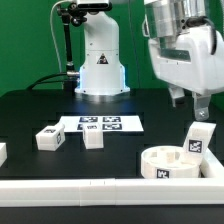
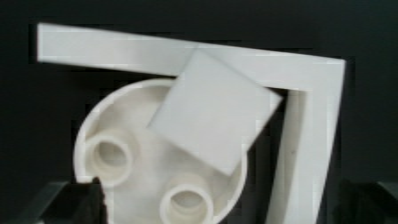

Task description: Assemble stool

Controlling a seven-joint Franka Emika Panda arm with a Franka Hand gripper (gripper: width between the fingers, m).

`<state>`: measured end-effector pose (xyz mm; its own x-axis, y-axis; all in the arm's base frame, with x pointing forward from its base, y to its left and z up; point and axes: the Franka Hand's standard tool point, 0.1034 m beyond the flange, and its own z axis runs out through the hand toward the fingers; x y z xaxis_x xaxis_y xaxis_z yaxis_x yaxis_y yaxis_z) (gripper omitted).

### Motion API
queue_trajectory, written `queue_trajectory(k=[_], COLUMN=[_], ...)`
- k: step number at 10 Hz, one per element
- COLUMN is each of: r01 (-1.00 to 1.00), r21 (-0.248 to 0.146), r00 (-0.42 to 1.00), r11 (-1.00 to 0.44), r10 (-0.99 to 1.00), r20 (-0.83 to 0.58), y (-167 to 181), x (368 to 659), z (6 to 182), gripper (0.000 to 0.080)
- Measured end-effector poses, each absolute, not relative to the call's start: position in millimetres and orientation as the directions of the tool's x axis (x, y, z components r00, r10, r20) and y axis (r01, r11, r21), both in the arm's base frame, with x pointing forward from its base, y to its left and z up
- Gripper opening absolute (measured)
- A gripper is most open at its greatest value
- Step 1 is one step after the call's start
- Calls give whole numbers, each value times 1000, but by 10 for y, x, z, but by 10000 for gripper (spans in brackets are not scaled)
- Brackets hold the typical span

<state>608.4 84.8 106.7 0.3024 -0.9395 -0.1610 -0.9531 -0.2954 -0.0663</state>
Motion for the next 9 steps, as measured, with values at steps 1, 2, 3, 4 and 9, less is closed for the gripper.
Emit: queue_trajectory(k=[1, 2, 3, 4, 9], r01=[-934, -920, -916, -905, -623], r21=[-72, -77, -81, -82, -75], r00=[356, 392, 400, 425, 782], r11=[-349, -385, -392, -418, -779], r10=[-922, -908, -906, -895, -619], r20=[-154, -146, -135, -133, -68], y=[716, 571, 477, 482, 426], x=[6071, 6024, 5969, 5958, 5917], z=[1071, 1069, 1045, 1036, 952], gripper=[649, 649, 649, 649, 649])
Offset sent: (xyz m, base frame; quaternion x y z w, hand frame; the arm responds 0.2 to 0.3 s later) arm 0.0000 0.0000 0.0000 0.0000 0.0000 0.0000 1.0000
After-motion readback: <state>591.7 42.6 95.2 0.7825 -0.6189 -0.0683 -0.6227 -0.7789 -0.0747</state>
